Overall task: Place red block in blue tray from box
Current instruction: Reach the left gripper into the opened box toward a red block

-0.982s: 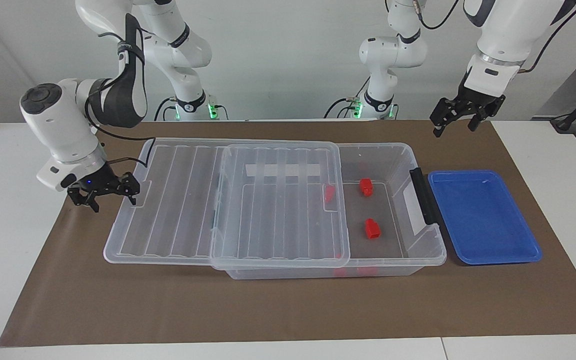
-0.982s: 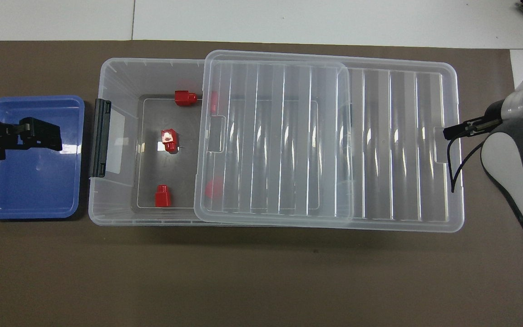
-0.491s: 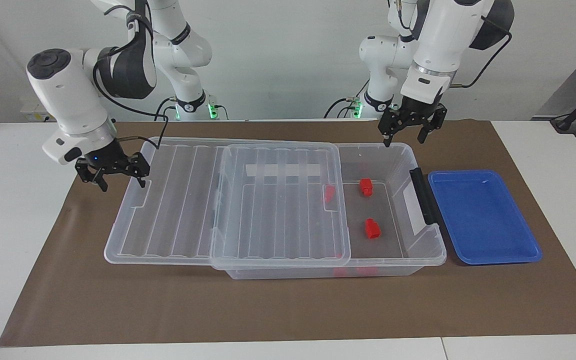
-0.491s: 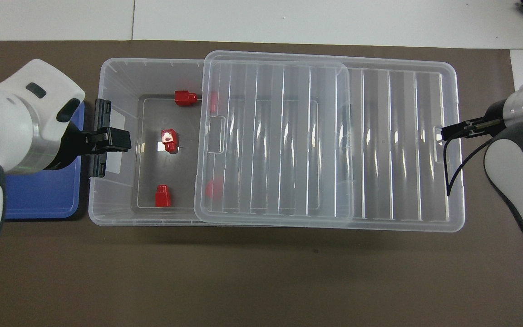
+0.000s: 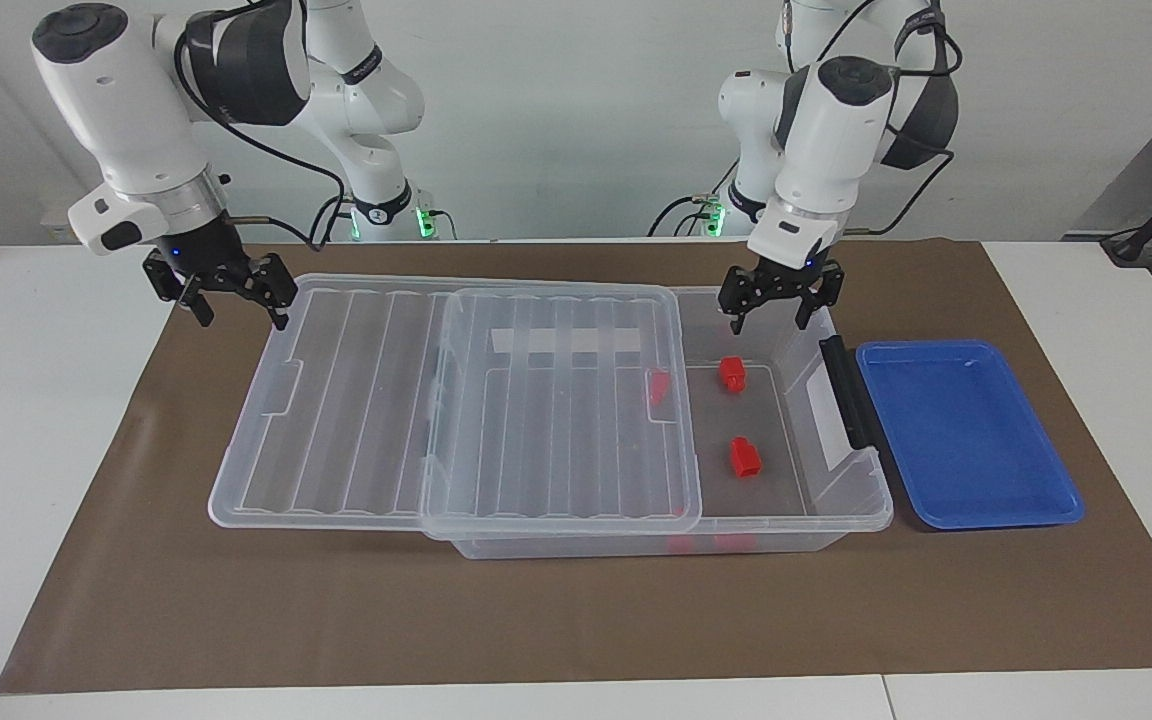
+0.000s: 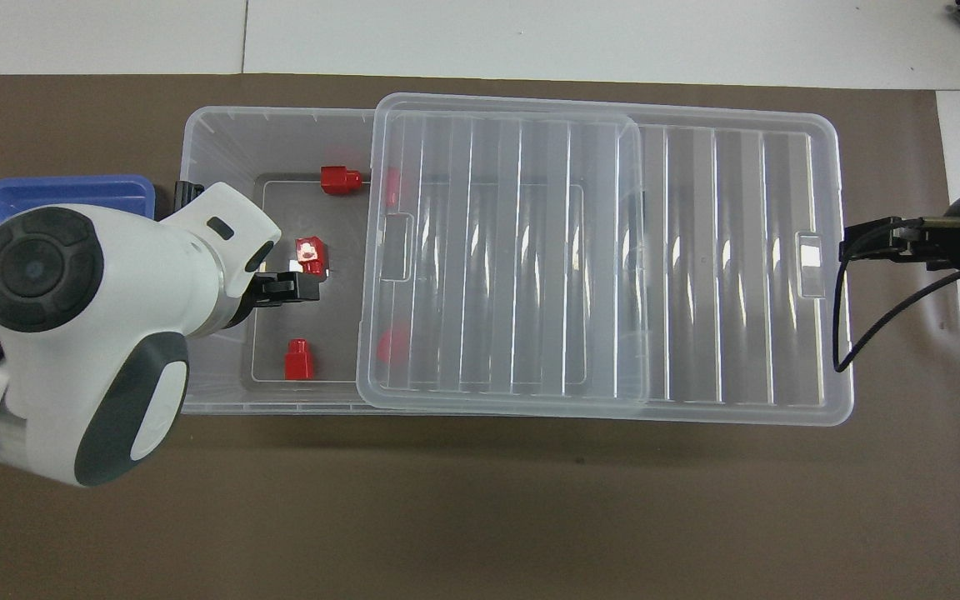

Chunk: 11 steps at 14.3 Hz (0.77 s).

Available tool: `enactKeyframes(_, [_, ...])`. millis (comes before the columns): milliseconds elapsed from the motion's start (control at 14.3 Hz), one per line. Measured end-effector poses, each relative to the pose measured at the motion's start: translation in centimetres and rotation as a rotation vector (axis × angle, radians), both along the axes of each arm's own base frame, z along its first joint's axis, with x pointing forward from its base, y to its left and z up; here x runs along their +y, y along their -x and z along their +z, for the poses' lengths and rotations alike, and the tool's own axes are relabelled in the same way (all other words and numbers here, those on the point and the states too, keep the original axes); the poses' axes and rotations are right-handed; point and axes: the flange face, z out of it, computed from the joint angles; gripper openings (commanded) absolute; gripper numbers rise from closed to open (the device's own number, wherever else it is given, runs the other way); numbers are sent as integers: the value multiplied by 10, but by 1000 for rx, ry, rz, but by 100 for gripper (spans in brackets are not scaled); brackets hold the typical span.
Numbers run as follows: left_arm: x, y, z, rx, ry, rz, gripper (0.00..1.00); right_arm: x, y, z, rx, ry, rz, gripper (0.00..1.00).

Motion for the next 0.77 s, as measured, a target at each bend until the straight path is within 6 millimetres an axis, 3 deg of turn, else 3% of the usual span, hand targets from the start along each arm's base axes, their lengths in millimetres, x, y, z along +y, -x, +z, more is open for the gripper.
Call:
enactKeyframes(210, [-7, -15, -26, -24, 4, -16, 100, 13, 2, 14, 8, -4, -29, 99])
enactKeyframes(421, [-6, -25, -35, -58, 18, -14, 100, 30, 2, 15, 14, -5, -23, 99])
enactKeyframes(771, [-3, -38, -51, -99, 4, -27, 100, 30, 3, 14, 24, -5, -24, 99])
